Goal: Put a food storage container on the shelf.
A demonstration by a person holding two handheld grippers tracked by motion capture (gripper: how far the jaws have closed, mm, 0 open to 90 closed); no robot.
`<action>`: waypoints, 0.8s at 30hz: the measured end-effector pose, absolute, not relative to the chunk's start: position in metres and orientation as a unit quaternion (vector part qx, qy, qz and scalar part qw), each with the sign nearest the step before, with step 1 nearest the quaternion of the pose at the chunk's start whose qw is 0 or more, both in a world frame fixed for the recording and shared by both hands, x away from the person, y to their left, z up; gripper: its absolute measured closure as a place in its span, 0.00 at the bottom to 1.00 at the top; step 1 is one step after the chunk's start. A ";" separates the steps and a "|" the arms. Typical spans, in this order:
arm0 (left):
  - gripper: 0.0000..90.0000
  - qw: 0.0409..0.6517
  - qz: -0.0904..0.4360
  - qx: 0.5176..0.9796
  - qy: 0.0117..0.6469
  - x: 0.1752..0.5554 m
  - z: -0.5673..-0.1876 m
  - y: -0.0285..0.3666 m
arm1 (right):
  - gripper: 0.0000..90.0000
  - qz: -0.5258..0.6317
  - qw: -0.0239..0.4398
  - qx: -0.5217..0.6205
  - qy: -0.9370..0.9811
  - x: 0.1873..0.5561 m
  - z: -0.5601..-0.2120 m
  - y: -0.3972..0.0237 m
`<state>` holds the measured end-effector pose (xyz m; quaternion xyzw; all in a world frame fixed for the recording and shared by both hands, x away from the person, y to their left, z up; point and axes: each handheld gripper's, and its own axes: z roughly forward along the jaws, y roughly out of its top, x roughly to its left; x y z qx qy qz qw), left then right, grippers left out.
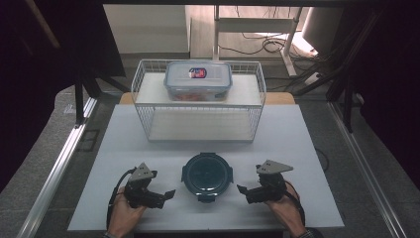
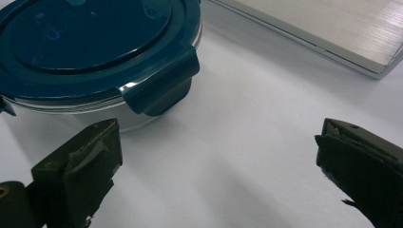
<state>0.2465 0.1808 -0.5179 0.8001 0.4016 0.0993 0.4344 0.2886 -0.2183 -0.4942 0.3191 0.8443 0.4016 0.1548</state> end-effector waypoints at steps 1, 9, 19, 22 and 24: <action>0.01 0.437 0.098 0.799 0.401 0.247 -0.517 0.180 | 0.01 0.401 0.153 0.319 0.845 0.289 -0.494 -0.218; 0.01 0.444 0.090 0.801 0.392 0.251 -0.505 0.175 | 0.01 0.422 0.135 0.320 0.838 0.286 -0.486 -0.211; 0.03 0.460 0.056 0.799 0.383 0.264 -0.493 0.168 | 0.00 0.416 0.114 0.326 0.841 0.287 -0.476 -0.201; 0.04 0.461 0.054 0.800 0.381 0.269 -0.489 0.165 | 0.00 0.419 0.103 0.334 0.838 0.289 -0.473 -0.198; 0.04 0.461 0.045 0.801 0.379 0.275 -0.488 0.160 | 0.00 0.421 0.094 0.338 0.836 0.291 -0.472 -0.195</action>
